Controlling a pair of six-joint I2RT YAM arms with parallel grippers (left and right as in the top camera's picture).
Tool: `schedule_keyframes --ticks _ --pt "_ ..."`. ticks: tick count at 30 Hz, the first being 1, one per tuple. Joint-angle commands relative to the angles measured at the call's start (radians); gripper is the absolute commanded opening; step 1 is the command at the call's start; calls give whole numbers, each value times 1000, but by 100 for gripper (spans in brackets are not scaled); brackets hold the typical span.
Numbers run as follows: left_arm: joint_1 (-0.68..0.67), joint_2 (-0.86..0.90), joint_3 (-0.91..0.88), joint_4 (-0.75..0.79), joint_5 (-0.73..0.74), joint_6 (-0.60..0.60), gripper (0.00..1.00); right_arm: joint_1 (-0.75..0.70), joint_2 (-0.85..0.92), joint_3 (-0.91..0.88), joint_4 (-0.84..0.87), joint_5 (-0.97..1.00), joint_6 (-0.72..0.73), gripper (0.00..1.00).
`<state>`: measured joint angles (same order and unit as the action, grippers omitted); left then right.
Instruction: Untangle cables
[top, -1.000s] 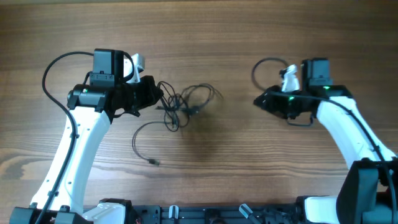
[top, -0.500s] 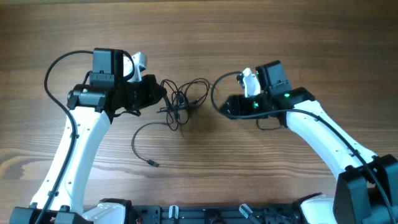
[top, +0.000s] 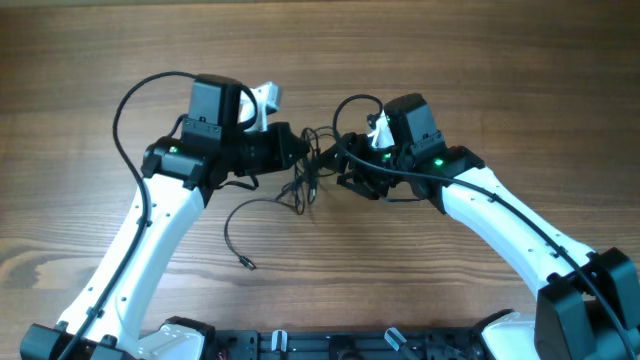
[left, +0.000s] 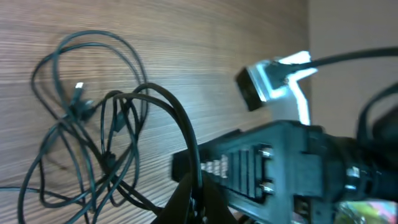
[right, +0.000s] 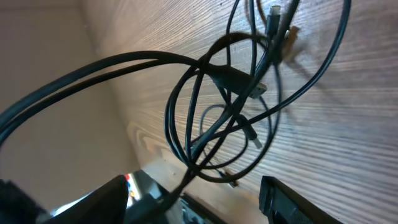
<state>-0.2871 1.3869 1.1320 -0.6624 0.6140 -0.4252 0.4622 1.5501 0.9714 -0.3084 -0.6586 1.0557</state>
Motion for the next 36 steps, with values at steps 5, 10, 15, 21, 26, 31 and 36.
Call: schedule_keyframes --ticks 5,10,15,21,26,31,36 --pt "-6 -54 -4 13 70 -28 4 2 4 15 3 3 47 70" --pt "-6 -100 -4 39 78 -28 4 2 4 15 1 9 45 64" --pt "-6 -145 -4 50 93 -32 4 2 4 14 -24 47 45 61" --pt "-6 -183 -4 55 138 -33 4 2 4 1 -26 92 46 55" --pt "-6 -192 -4 60 190 -35 4 2 4 -1 -5 110 45 54" --pt "-6 -192 -4 73 241 -35 4 2 4 -1 20 158 44 26" --pt "5 -192 -4 66 190 -18 4 2 4 -2 13 211 3 4"
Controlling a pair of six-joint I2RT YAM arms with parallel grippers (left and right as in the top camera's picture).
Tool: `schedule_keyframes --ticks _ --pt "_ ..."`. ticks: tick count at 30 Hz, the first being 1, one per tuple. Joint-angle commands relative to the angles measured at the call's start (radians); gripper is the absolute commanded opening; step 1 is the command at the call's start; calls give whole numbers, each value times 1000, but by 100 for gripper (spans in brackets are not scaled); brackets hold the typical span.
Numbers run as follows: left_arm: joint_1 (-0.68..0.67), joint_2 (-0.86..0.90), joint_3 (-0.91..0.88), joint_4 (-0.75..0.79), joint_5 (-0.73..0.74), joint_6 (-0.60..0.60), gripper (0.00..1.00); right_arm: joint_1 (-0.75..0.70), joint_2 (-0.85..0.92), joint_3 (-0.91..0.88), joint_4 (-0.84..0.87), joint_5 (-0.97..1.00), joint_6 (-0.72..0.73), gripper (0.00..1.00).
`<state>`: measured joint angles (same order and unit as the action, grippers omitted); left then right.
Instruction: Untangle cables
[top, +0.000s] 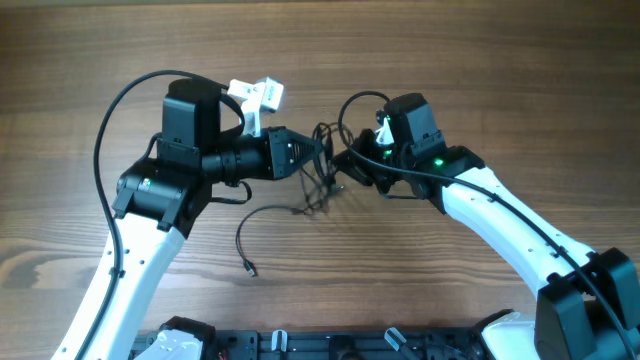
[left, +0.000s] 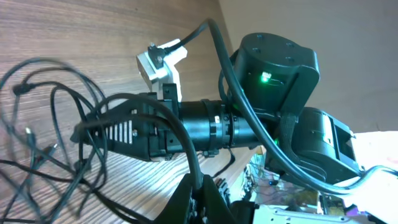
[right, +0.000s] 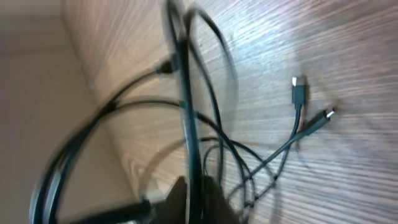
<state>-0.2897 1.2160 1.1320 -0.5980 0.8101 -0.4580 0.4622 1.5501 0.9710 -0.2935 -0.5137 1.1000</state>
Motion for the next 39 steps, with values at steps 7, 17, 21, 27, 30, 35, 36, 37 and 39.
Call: schedule_keyframes --ticks 7,17,21,27,30,35,36,37,39 --pt "104 -21 -4 -135 -437 58 4 -6 4 -3 -234 421 -176 4" --pt "311 -21 -4 -205 -471 62 4 -142 4 -3 -403 618 -263 4" --pt "371 -21 -4 -220 -471 60 4 -182 4 -3 -406 611 -263 4" --pt "428 -21 -4 -231 -471 53 4 -202 4 -3 -396 564 -266 4" --pt "436 -21 -4 -230 -471 53 4 -202 4 -3 -306 410 -414 4" --pt "436 -21 -4 -254 -455 53 4 -202 2 13 -102 -147 -703 4" --pt "436 -21 -4 -265 -452 53 4 -202 2 19 -77 -224 -712 4" --pt "436 -21 -4 -282 -452 53 4 -202 2 29 -45 -314 -710 4" --pt "436 -21 -4 -315 -452 54 4 -202 0 48 34 -473 -704 4"
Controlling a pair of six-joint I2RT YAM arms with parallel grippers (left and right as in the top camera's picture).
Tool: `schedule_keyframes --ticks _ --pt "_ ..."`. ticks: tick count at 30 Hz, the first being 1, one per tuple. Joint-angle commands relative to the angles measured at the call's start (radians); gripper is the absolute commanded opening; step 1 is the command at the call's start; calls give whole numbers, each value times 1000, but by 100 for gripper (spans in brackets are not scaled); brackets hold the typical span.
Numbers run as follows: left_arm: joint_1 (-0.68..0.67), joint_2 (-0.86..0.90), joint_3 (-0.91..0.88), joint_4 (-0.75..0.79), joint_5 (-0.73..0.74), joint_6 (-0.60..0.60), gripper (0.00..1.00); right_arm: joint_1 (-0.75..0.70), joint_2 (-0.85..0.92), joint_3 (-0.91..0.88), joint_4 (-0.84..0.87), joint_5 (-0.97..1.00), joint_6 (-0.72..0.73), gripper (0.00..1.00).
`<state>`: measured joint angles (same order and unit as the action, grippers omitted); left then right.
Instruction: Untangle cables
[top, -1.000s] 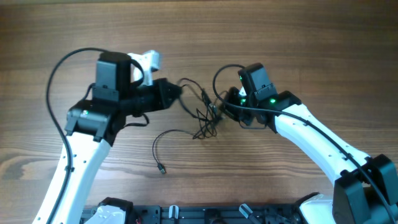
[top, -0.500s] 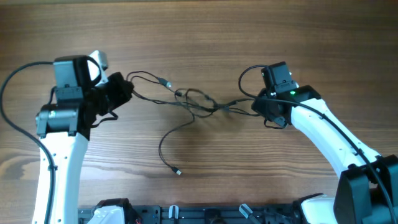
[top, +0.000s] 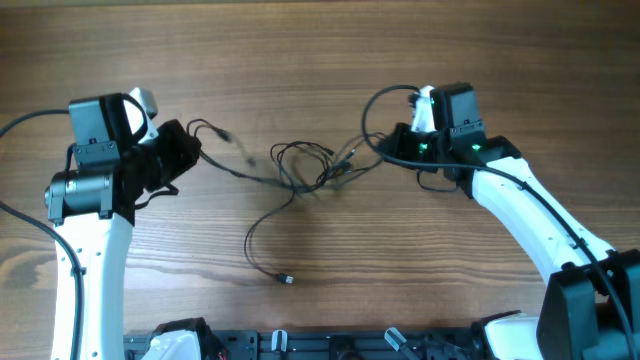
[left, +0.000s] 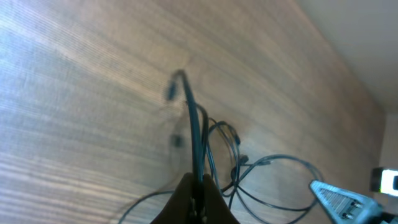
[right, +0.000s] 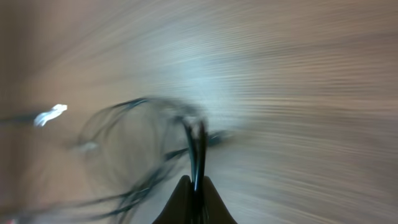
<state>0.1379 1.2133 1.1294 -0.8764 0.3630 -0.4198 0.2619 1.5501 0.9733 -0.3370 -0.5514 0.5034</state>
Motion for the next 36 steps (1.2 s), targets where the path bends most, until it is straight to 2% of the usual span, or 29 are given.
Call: schedule_keyframes --ticks 1,2,4,5,6,7,8,10,12,16,22,30,36 --pt "8 -18 -2 -51 -5 16 4 -2 -3 53 128 -509 -98 4" --pt "8 -18 -2 -64 -5 16 4 -2 -4 56 197 -575 -63 4" --pt "8 -18 -2 -82 -5 16 37 -2 -8 55 327 -650 33 4" --pt "8 -18 -2 -92 -5 16 59 -2 -8 55 424 -686 112 4" --pt "8 -18 -2 -98 -5 16 72 -2 -8 55 504 -712 173 4" --pt "8 -18 -2 -102 -5 15 78 -2 -8 55 560 -726 215 4" --pt "8 -18 -2 -106 -5 15 81 -2 -8 55 626 -739 264 4" --pt "8 -18 -2 -109 5 16 81 -2 -8 55 742 -760 353 4" --pt "8 -18 -2 -104 56 16 77 -2 -8 55 805 -759 407 4" --pt "-10 -18 -2 -70 157 18 64 0 -7 55 789 -763 421 4" --pt "-106 -5 -2 43 283 24 61 17 -7 54 761 -790 424 4" --pt "-254 71 -2 120 314 24 67 22 -7 54 751 -790 447 4" --pt "-346 151 -2 207 314 69 88 22 -7 54 752 -819 515 4"
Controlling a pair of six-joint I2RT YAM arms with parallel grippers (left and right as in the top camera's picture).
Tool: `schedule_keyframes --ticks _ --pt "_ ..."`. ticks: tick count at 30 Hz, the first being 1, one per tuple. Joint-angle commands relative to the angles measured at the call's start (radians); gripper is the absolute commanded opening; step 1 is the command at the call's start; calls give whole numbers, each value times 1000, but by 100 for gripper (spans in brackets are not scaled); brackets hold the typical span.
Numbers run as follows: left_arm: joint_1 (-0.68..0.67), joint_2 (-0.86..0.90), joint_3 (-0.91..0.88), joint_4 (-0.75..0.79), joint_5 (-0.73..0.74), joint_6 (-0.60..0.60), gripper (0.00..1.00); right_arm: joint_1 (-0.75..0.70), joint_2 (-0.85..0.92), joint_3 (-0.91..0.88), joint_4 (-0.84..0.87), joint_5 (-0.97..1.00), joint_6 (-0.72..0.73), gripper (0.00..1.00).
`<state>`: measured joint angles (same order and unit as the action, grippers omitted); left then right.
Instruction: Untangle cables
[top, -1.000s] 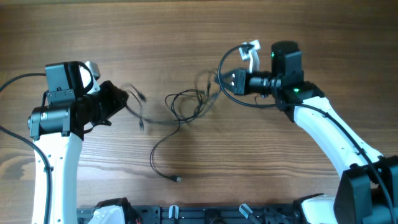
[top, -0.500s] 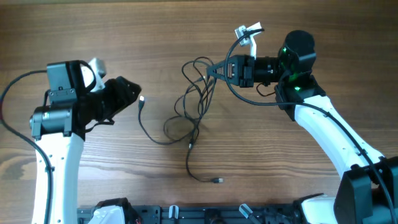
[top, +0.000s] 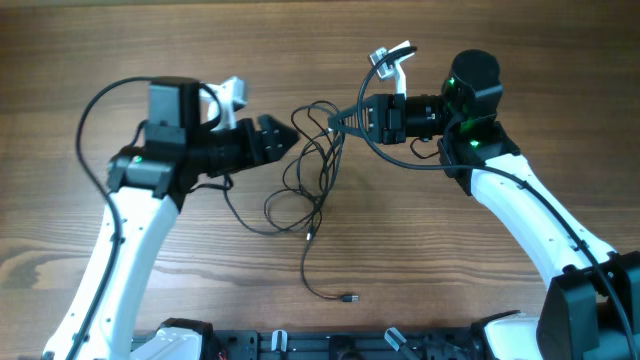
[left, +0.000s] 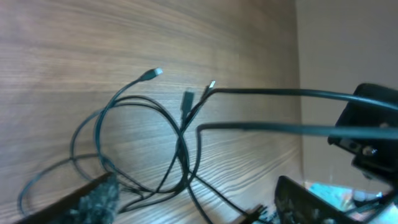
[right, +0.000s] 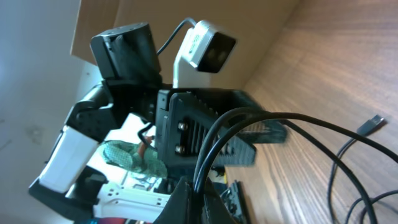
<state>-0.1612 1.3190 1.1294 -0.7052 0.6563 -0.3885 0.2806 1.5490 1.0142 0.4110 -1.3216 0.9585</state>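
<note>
A tangle of thin black cables (top: 312, 170) lies mid-table, with loose plug ends trailing toward the front (top: 348, 298). My right gripper (top: 338, 120) is shut on a loop of two cable strands (right: 214, 140), which run out of its closed jaws (right: 198, 186) toward the left arm. My left gripper (top: 285, 140) sits just left of the tangle, open. In the left wrist view its fingers (left: 84, 200) stand wide apart, with crossed cable strands (left: 181, 134) on the wood between them and nothing gripped.
The wooden table (top: 500, 50) stretches out on all sides of the tangle. A black rail (top: 320, 345) runs along the front edge between the arm bases. The left arm's own thick cable (top: 95, 105) arcs over its elbow.
My left gripper was at the far left, shut on a cable strand. It is now back beside the tangle and open, the strand let go. The right gripper has shifted left, still shut on its cable.
Both grippers first met at the tangle in the middle, the left shut on a strand. Then both were shut on cables. Then the arms stood far apart with the cables stretched between them. Now the left is open by the looser tangle while the right still holds.
</note>
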Motion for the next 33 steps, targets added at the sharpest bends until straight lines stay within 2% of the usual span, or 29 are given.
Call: schedule_keyframes --ticks 1,7,14,16,19,20,22,33 --pt "-59 58 -2 50 20 38 91 3 -6 13 3 -54 83 4" --pt "-109 115 -2 156 20 38 92 3 -6 13 30 -102 178 4" --pt "-119 135 -2 261 20 37 90 3 -6 13 187 -174 342 4" --pt "-119 135 -2 281 20 38 78 3 -6 13 217 -185 385 4" --pt "-119 135 -2 298 20 38 37 3 -6 13 245 -208 421 4" --pt "-118 134 -2 298 19 38 20 3 -6 13 249 -214 421 4" --pt "-115 134 -2 298 18 38 4 3 -6 13 249 -214 420 4" --pt "-48 128 -2 290 37 37 4 1 1 12 241 -215 402 4"
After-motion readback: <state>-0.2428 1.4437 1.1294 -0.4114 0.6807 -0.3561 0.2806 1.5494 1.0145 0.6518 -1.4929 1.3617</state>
